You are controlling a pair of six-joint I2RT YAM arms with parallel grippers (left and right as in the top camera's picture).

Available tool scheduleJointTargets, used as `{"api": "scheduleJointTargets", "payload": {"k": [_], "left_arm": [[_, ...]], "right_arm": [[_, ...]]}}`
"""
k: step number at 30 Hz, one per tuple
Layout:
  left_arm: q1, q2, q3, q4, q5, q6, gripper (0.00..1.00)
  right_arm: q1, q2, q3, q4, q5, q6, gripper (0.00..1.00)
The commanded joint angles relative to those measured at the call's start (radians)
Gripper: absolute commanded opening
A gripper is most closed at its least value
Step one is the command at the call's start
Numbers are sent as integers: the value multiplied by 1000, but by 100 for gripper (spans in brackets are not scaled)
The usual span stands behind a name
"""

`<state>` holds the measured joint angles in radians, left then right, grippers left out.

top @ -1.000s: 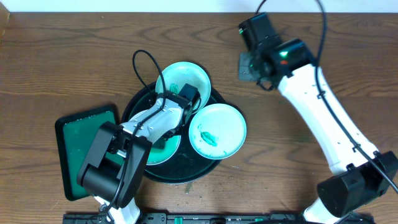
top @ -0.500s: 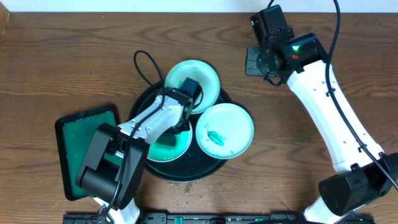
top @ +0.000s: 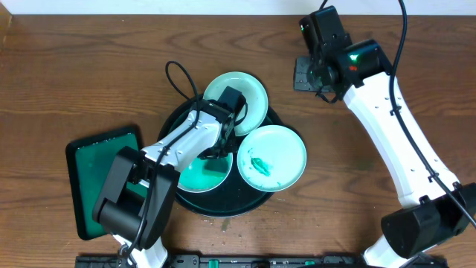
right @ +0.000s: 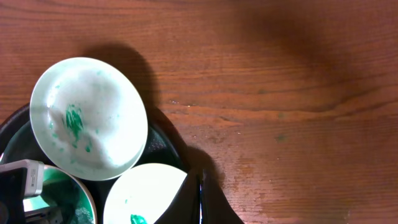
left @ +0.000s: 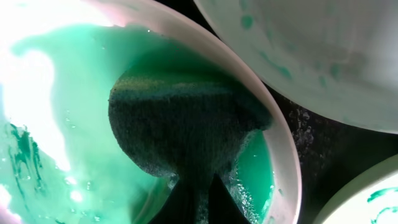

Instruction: Clean dirty plates on tray and stack at the side

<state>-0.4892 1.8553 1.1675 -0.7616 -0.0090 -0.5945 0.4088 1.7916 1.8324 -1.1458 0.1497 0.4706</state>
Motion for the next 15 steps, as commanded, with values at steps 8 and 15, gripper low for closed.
{"api": "scheduleJointTargets", "payload": {"k": [8,15], "left_arm": [[-99,39,15,56,216,14,7],[-130,39,15,97,281,14,7]], "right_arm": [[-9,-6,19,-11,3,-16,2],[-16,-6,19,-14,3,-24,2]]}}
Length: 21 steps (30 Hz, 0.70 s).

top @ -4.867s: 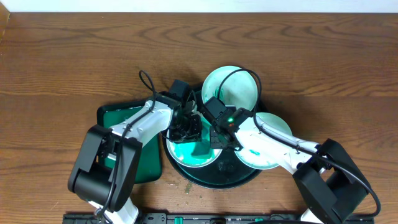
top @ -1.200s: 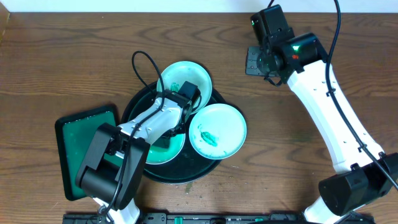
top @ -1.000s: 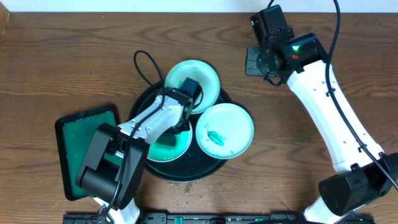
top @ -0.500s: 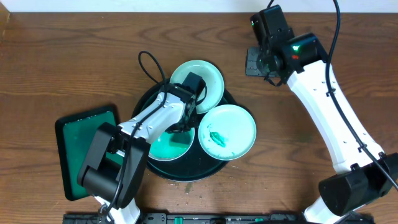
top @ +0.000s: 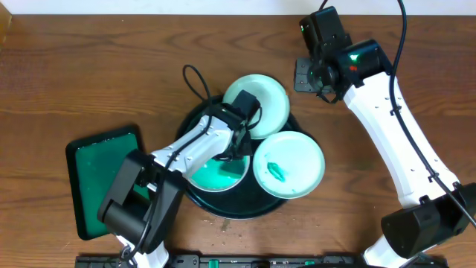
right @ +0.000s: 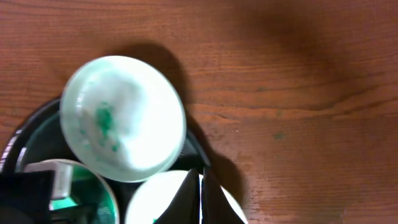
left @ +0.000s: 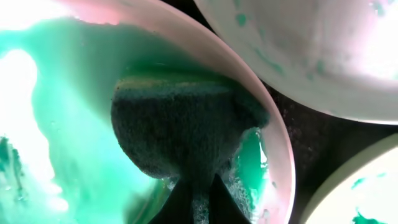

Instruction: Clean dirty plates on tray and stack at the side

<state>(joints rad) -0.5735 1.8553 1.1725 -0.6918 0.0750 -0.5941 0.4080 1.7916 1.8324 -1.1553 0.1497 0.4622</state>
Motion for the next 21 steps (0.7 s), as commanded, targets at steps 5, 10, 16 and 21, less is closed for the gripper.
{"api": "scheduleJointTargets", "payload": {"k": [5,10,16,21], "left_arm": [[-63,39,10,51,212,13,7],[-55,39,10,27,147,13,7],[-38,37,38,-36,92,29,7],[-38,3,85,-93,28,43,7]], "right_arm": [[-21,-6,19,-14,3,-31,2],[-23,-6,19,-12,3,-30,2],[-23,-6,19,-15,2,-30,2],[-23,-6,19,-13,3,-30,2]]}}
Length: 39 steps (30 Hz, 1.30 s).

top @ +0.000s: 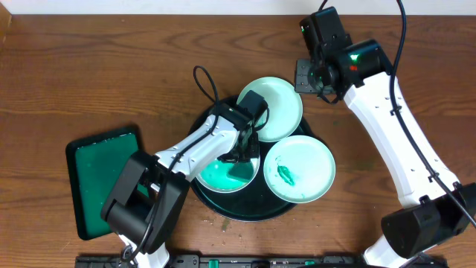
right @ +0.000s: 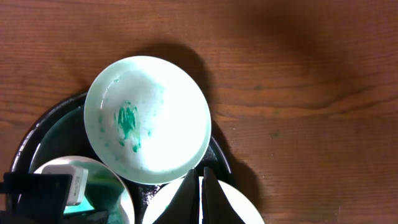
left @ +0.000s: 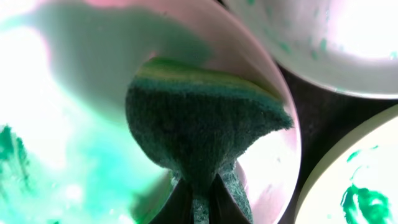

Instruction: Clean dirty plates on tray and stack at the side

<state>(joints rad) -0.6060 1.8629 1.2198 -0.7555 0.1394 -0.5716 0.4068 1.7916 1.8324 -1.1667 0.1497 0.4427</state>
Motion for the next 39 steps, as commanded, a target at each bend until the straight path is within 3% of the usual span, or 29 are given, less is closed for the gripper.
{"api": "scheduleJointTargets", "payload": {"k": [1,11,16,22,27,39], "left_arm": [[-6,-17,45,-46,-60,21,7],[49,-178,60,-201,-201,5,7],[120,-272,61,-237,-212,2,7],[198,-299,61,-262,-212,18,7],[209,-299,61,-260,-212,26,7],[209,-299,61,-257,-212,26,7]], "right_arm": [[-22,-6,19,0,3,-10,2],[-22,-6,19,-8,-26,-10,5],[-21,-3,11,-63,-159,-10,30],[39,10,-87,-71,-237,14,23],[109,11,-249,18,-238,43,20],[212,11,-477,232,-274,103,26]]}}
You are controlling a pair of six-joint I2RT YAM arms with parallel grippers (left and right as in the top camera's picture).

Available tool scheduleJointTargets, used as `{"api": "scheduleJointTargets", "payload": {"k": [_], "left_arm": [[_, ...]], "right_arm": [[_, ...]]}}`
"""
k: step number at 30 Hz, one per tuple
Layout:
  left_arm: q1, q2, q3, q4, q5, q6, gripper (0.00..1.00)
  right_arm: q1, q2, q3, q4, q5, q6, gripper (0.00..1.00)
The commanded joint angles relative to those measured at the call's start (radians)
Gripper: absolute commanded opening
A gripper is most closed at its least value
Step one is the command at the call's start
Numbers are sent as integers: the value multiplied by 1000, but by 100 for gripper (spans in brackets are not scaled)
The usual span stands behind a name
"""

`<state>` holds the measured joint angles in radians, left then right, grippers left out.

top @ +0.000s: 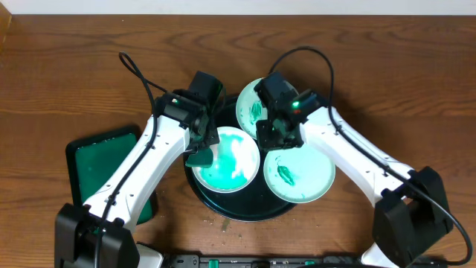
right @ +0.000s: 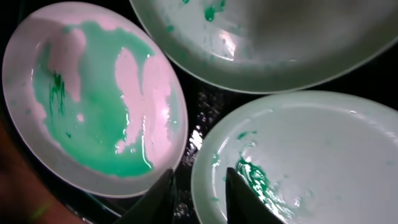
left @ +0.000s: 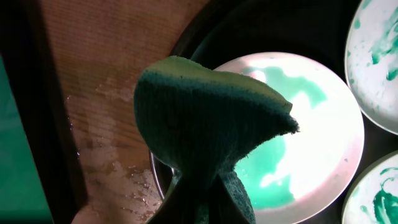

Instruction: Clean dirty plates on tray and stack at the side

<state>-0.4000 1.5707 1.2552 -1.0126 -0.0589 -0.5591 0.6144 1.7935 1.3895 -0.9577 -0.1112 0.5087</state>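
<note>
A black round tray [top: 223,205] holds three pale plates. The left plate [top: 230,160] [left: 311,143] [right: 81,106] is smeared with green liquid. My left gripper [top: 199,152] [left: 202,202] is shut on a dark green sponge [left: 211,118], held above that plate's left rim. The back plate [top: 249,112] [right: 267,37] carries green specks. The right plate [top: 301,175] [right: 305,162] has a green smear. My right gripper [top: 277,138] [right: 199,193] is open, low over the tray, its fingers [right: 239,193] astride the right plate's left rim.
A green rectangular basin [top: 104,167] sits left of the tray on the brown wooden table [top: 74,67]. Water drops wet the wood [left: 112,162] beside the tray's left edge. A black cable [top: 137,71] loops behind the left arm.
My right gripper was shut, high over the table's back right; now it is open, low between the plates. The sponge was pressed inside the left plate and now is above its left rim.
The sponge in my left gripper was pressed into the left plate at all three earlier moments, while the tray and plates stood farther right each time. My right arm stayed at the back right. Now it is down at the right plate's rim, and the sponge is raised.
</note>
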Motion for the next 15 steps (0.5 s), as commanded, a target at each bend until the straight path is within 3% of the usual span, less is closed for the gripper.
{"api": "scheduleJointTargets", "payload": {"k": [1,8,15], "left_arm": [[3,-6,25,0,-14,13,7],[3,-6,25,0,-14,17,7],[3,-6,25,0,-14,24,7]], "right_arm": [[5,10,-52,44,-26,37,27],[16,27,-163,235,-183,-15,40],[23,40,-173,261,-169,3,41]]}}
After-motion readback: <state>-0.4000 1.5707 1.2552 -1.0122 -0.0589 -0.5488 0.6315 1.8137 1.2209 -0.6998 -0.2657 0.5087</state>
